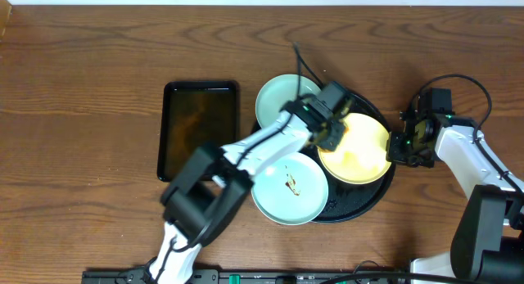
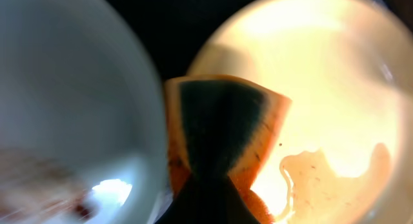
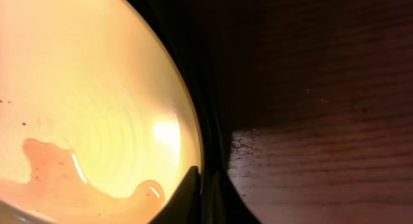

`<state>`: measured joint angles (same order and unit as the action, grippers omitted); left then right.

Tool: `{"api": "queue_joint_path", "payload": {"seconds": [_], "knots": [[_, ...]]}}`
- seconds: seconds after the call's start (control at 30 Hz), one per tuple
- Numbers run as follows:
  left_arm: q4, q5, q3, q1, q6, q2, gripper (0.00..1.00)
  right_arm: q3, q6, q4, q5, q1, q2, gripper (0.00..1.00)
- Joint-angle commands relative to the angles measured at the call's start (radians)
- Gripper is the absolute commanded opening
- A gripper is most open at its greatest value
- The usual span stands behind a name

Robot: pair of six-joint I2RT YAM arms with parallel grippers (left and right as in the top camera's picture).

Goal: Clean dirty plates on tray and stack at the side
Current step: 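Wipe the yellow plate with the sponge while right gripper holds rim, then return the sponge with the left gripper above the black tray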

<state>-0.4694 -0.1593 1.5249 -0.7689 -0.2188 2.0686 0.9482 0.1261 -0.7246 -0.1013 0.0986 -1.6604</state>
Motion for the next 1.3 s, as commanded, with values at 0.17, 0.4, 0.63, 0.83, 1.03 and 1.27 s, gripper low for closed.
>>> {"api": "queue_joint_path", "payload": {"seconds": [0.17, 0.4, 0.63, 0.83, 1.03, 1.27], "knots": [[-0.184, 0.174, 0.02, 0.018, 0.023, -0.227, 0.07, 0.005, 0.008, -0.025, -0.029, 0.003, -0.011, 0.28], [-0.332, 0.232, 0.02, 0.149, 0.021, -0.341, 0.07, 0.005, 0.008, -0.037, -0.064, -0.003, -0.011, 0.41], [-0.449, 0.23, 0.02, 0.367, -0.049, -0.393, 0.08, 0.005, 0.008, -0.04, -0.077, -0.013, -0.011, 0.42], [-0.496, 0.169, 0.017, 0.507, -0.053, -0.392, 0.08, 0.005, 0.008, -0.04, -0.087, -0.043, -0.011, 0.41], [-0.521, 0.167, 0.017, 0.567, -0.053, -0.392, 0.08, 0.0, 0.034, -0.029, -0.084, -0.061, -0.011, 0.41], [-0.521, 0.167, 0.016, 0.568, -0.053, -0.391, 0.07, -0.035, 0.102, -0.001, -0.101, -0.061, -0.011, 0.36]]}}
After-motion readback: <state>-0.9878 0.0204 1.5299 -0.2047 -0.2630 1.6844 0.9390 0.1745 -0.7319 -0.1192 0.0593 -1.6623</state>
